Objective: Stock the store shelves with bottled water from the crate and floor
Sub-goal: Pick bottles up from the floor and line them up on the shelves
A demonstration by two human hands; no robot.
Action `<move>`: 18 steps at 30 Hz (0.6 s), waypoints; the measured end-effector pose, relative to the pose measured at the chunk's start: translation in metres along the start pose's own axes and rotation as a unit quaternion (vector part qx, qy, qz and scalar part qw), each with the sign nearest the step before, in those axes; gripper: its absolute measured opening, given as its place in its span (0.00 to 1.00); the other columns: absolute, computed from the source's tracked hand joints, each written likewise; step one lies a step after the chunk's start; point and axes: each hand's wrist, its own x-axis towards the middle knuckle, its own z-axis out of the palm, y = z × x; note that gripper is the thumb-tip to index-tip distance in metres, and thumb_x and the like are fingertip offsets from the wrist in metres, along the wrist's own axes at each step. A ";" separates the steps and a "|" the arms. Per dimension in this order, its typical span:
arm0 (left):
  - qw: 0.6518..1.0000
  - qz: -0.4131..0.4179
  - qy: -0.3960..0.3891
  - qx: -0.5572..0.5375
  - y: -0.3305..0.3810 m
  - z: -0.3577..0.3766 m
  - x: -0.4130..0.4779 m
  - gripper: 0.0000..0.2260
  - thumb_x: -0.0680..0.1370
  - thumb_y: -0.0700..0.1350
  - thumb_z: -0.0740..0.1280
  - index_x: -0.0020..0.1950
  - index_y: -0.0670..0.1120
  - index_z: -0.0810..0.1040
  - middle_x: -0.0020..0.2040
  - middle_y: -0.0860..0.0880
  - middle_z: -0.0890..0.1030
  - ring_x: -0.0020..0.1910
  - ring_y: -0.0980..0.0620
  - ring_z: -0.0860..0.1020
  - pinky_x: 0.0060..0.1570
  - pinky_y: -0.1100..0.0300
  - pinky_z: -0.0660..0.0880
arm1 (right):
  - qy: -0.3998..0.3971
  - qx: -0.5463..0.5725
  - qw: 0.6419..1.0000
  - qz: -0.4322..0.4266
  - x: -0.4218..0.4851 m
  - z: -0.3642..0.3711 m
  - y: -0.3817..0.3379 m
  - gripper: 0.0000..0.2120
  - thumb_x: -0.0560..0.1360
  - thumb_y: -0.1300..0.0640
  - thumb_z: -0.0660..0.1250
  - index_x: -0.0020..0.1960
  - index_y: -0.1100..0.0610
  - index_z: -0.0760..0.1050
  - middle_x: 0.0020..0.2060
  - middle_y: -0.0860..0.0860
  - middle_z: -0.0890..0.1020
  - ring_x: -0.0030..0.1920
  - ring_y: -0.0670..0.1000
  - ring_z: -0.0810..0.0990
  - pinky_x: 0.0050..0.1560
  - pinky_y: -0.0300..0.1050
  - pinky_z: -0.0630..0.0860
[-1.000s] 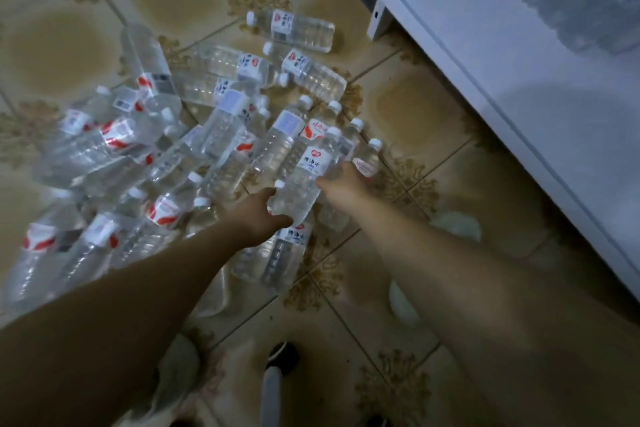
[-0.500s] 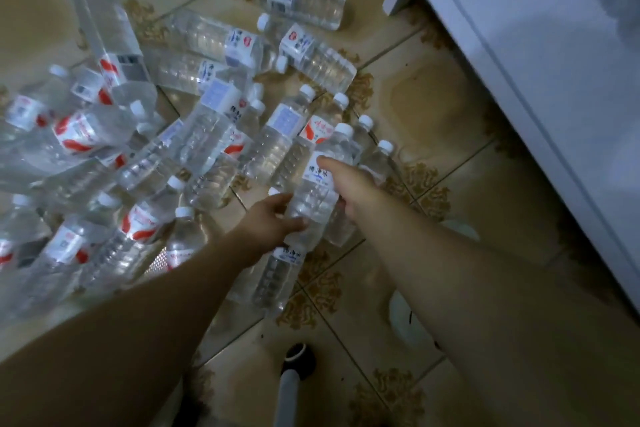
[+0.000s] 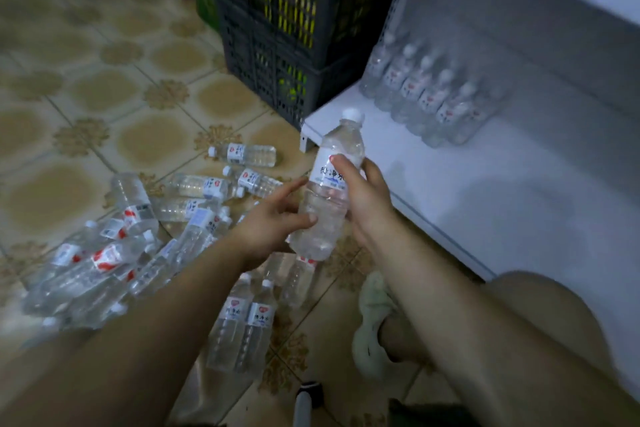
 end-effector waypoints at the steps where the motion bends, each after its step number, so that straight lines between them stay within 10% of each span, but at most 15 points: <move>1: 1.000 0.025 -0.008 -0.004 0.013 0.009 -0.011 0.27 0.76 0.36 0.68 0.68 0.59 0.68 0.52 0.45 0.78 0.45 0.50 0.81 0.32 0.58 0.77 | 0.009 0.004 0.999 -0.037 -0.016 -0.003 -0.019 0.18 0.73 0.52 0.72 0.61 0.51 0.74 0.46 0.53 0.85 0.42 0.53 0.85 0.41 0.50 0.82; 11: 0.962 0.255 -0.075 0.070 0.118 0.103 -0.103 0.28 0.74 0.34 0.70 0.68 0.59 0.70 0.58 0.46 0.77 0.52 0.48 0.81 0.39 0.49 0.81 | 0.052 0.084 0.961 -0.258 -0.144 -0.066 -0.143 0.17 0.83 0.45 0.54 0.61 0.53 0.74 0.52 0.56 0.83 0.52 0.57 0.84 0.54 0.57 0.80; 18: 0.938 0.303 -0.151 0.069 0.161 0.174 -0.129 0.27 0.75 0.34 0.69 0.64 0.61 0.70 0.60 0.46 0.78 0.51 0.48 0.82 0.48 0.43 0.81 | 0.079 -0.024 0.930 -0.359 -0.209 -0.128 -0.199 0.09 0.82 0.49 0.59 0.60 0.47 0.72 0.47 0.46 0.84 0.48 0.49 0.84 0.54 0.53 0.81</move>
